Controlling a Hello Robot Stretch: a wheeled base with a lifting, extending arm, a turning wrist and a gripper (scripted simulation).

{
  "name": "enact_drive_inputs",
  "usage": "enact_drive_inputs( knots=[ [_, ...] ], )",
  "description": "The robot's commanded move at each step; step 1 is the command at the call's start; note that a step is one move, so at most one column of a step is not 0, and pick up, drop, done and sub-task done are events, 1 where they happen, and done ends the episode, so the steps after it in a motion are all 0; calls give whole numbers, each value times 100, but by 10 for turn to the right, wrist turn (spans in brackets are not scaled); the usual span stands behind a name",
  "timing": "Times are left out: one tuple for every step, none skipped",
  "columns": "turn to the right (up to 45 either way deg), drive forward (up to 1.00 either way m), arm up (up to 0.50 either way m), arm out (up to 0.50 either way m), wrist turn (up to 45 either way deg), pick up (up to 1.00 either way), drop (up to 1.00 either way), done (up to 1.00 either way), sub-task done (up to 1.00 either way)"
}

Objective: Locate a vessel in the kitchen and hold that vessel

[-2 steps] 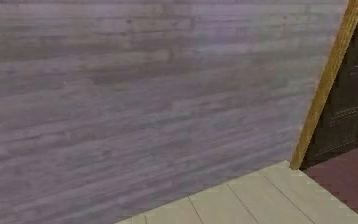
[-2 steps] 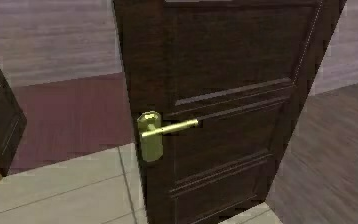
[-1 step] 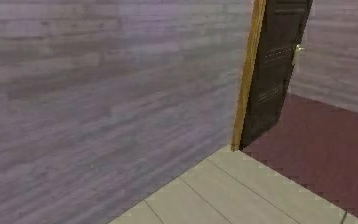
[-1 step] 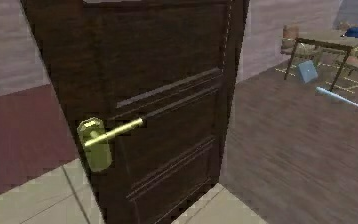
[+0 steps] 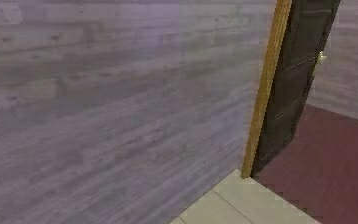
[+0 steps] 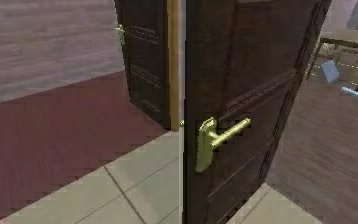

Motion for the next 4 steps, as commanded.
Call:
enact_drive_inputs(
  knots=[
    [450, 0, 0, 0, 0, 0, 0, 0, 0],
    [0, 100, 0, 0, 0, 0, 0, 0, 0],
    [0, 100, 0, 0, 0, 0, 0, 0, 0],
    [60, 0, 0, 0, 0, 0, 0, 0, 0]
  ],
)
